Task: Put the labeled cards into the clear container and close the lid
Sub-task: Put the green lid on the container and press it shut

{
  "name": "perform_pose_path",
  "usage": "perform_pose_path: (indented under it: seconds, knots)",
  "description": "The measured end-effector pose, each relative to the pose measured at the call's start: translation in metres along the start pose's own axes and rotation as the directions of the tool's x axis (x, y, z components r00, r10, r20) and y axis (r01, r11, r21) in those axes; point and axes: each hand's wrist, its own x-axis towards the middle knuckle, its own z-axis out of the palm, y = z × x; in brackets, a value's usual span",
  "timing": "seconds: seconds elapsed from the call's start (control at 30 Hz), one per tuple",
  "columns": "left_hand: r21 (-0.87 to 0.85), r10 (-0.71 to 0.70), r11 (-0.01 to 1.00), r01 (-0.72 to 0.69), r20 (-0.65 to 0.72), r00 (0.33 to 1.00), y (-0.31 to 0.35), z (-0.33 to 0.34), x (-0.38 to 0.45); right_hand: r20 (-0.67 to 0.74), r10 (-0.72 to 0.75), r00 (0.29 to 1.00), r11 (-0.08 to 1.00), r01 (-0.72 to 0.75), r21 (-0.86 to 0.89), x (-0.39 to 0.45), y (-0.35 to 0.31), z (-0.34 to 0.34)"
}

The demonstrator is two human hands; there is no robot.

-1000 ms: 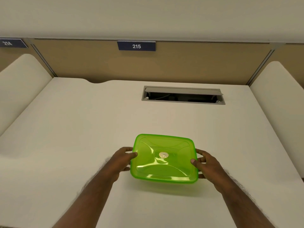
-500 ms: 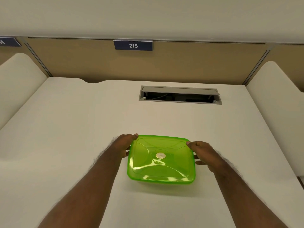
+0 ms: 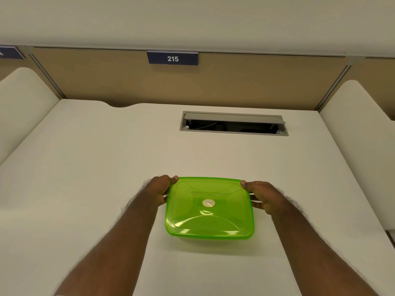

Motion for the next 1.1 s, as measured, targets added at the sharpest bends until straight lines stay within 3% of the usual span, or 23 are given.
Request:
perform_pose_path:
  seconds: [0.17,0.27,0.33,0.43,0.5,0.57,0.7,0.83,0.97,1.1]
  knots:
    - [-0.011,0.061,0.998,-0.061,-0.010,0.998,-0.006,-0.001,0.000,0.000,-0.005,1.000,1.000,0.005,0.011,0.001,0.001,0.002]
    - [0.032,0.215,0.976,-0.213,-0.071,0.974,-0.014,0.004,-0.004,-0.007,-0.012,1.000,1.000,0.013,0.015,0.000,0.002,0.002]
    - [0.182,0.383,0.916,-0.357,-0.135,0.914,-0.020,0.006,-0.010,-0.027,-0.038,0.999,0.998,0.039,0.038,-0.001,0.005,0.003]
    - [0.393,0.610,0.763,-0.514,-0.172,0.773,-0.032,0.002,-0.023,-0.097,-0.123,0.988,0.990,0.129,0.054,-0.006,0.011,0.006]
    - [0.432,0.657,0.711,-0.555,-0.129,0.743,-0.041,-0.006,-0.032,-0.123,-0.173,0.977,0.981,0.181,0.064,-0.013,0.015,0.008]
    - [0.383,0.578,0.769,-0.511,-0.077,0.812,-0.050,-0.019,-0.040,-0.086,-0.170,0.982,0.981,0.177,0.080,-0.024,0.021,0.007]
    - [0.204,0.264,0.937,-0.285,0.124,0.957,-0.076,-0.050,-0.060,0.067,-0.102,0.993,0.995,0.102,-0.004,-0.048,0.050,-0.008]
    - [0.139,0.085,0.982,-0.128,0.283,0.955,-0.102,-0.064,-0.072,0.201,-0.016,0.979,1.000,0.016,0.002,-0.066,0.081,-0.022]
    - [0.037,0.014,0.999,-0.026,0.292,0.956,-0.105,-0.063,-0.074,0.210,-0.027,0.977,0.998,0.015,0.056,-0.069,0.084,-0.026]
    - [0.122,0.004,0.992,-0.039,0.275,0.961,-0.100,-0.062,-0.073,0.176,-0.049,0.983,0.997,0.039,0.062,-0.067,0.084,-0.024]
